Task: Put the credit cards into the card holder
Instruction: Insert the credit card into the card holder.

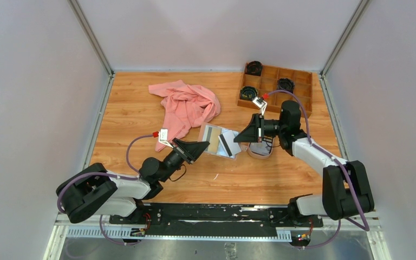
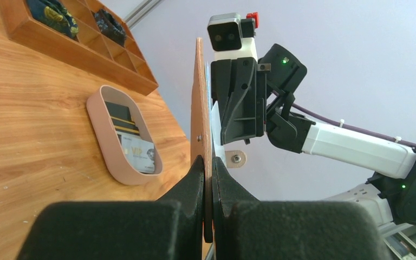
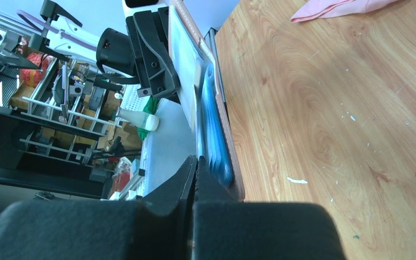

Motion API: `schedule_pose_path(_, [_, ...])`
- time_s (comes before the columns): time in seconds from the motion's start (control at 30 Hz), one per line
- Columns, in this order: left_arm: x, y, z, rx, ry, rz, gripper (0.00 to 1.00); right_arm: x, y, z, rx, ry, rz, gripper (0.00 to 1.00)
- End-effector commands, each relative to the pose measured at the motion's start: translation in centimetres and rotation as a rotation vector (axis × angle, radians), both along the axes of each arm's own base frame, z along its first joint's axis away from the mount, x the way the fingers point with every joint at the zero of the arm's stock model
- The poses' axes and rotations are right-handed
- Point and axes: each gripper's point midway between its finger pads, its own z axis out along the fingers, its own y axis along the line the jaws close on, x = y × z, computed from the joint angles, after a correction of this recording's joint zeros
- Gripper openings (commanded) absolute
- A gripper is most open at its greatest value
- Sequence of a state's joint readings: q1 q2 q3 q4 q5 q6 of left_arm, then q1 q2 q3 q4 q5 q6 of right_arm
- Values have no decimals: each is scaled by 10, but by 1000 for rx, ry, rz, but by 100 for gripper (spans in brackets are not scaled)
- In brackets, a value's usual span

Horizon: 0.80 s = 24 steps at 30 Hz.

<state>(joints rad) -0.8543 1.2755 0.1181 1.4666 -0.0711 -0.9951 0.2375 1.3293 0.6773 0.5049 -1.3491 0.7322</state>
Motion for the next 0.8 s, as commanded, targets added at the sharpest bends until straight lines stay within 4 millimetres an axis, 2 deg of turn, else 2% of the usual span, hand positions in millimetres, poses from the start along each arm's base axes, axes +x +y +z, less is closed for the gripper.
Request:
schedule_pose_path(0.0, [-1,-3,19,-31,-67,-2,0,1,1,-6,-11,7,-11,0])
schedule_pose_path(0.3, [-4,-17,26,-40,-73,-43,0,10,2,-4,-9,8,-49,0])
schedule_pose_path(0.6, [0,-24,29,-65,-46,-25,0,33,-6,12,58,30,-170,0])
schedule_pose_path(0.77, [6,-31,39,-99,-40,-21,0,43,-6,17,95,53,-221,0])
